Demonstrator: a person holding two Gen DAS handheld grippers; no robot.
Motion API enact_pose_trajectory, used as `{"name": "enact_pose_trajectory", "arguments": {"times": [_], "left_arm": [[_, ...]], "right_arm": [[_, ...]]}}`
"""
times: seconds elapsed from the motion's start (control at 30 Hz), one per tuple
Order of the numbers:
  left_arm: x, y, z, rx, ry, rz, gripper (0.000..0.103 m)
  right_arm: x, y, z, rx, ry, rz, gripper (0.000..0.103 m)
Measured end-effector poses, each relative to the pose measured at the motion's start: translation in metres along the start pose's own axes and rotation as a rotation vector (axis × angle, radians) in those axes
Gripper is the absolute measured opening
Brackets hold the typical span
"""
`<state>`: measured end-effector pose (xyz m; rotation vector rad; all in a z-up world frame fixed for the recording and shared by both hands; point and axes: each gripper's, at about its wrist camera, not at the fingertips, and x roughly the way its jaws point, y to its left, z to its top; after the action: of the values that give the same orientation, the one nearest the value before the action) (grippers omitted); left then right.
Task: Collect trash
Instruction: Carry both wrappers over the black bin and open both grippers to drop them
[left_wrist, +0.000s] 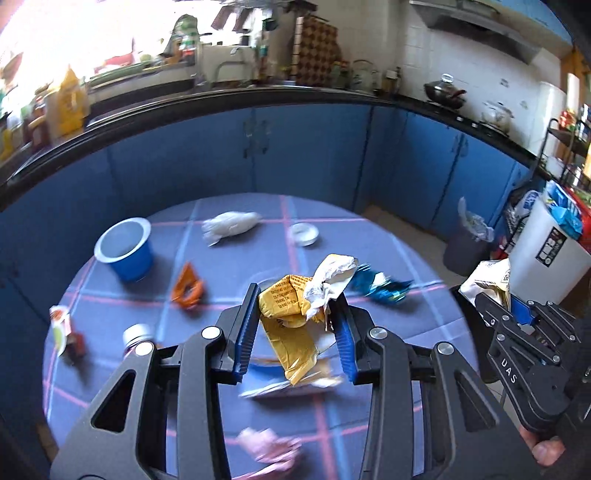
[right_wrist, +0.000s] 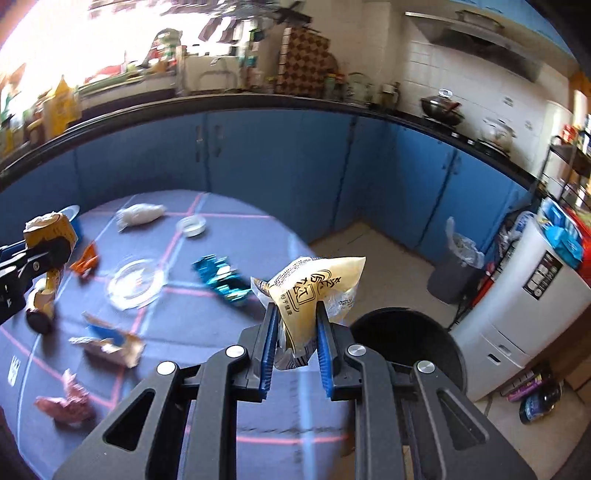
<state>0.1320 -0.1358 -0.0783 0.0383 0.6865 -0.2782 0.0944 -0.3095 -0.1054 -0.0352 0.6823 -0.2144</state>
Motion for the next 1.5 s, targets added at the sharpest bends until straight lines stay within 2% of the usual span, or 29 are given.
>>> {"name": "enact_pose_trajectory", "arguments": {"times": [0.4, 0.5, 0.6, 0.63, 0.67, 0.73, 0.83, 1.1, 1.2, 1.27, 1.33, 1.4, 1.5], "left_arm": [[0.037, -0.086, 0.032, 0.073, 0.007, -0.096, 0.039], [0.042, -0.106, 0.037, 0.087, 0.007, -0.113, 0.039], [0.047, -0.123, 0.041, 0.106, 0.007, -0.125, 0.039], [0.046, -0.127, 0.042, 0.111, 0.007, -0.130, 0.039], [0.047, -0.132, 0.044, 0.116, 0.005, -0.134, 0.039], [0.046, -0.142, 0.048, 0.128, -0.006, -0.143, 0.039], [0.047, -0.156, 0.054, 0.145, -0.019, -0.156, 0.039], [0.051, -0.200, 0.061, 0.190, -0.017, -0.218, 0.042], [0.051, -0.218, 0.064, 0.214, -0.020, -0.245, 0.048], [0.051, -0.226, 0.065, 0.227, -0.032, -0.244, 0.055], [0.051, -0.234, 0.068, 0.233, -0.046, -0.246, 0.076], [0.049, -0.233, 0.069, 0.225, -0.061, -0.246, 0.086], [0.047, -0.230, 0.070, 0.229, -0.079, -0.213, 0.088]], "right_arm": [[0.026, -0.085, 0.015, 0.117, -0.004, -0.108, 0.020], [0.029, -0.099, 0.017, 0.136, -0.005, -0.121, 0.024], [0.030, -0.111, 0.018, 0.142, -0.016, -0.140, 0.030], [0.029, -0.114, 0.019, 0.143, -0.022, -0.150, 0.037], [0.030, -0.118, 0.019, 0.148, -0.025, -0.168, 0.061], [0.028, -0.125, 0.019, 0.161, -0.037, -0.168, 0.080], [0.026, -0.131, 0.018, 0.163, -0.061, -0.183, 0.080], [0.031, -0.155, 0.010, 0.199, -0.034, -0.213, 0.080], [0.031, -0.162, 0.007, 0.218, -0.027, -0.218, 0.080], [0.031, -0.167, 0.005, 0.231, -0.023, -0.217, 0.080], [0.032, -0.170, 0.003, 0.239, -0.019, -0.216, 0.080], [0.032, -0.173, 0.002, 0.245, -0.017, -0.214, 0.080], [0.032, -0.175, 0.001, 0.249, -0.012, -0.208, 0.080]]}}
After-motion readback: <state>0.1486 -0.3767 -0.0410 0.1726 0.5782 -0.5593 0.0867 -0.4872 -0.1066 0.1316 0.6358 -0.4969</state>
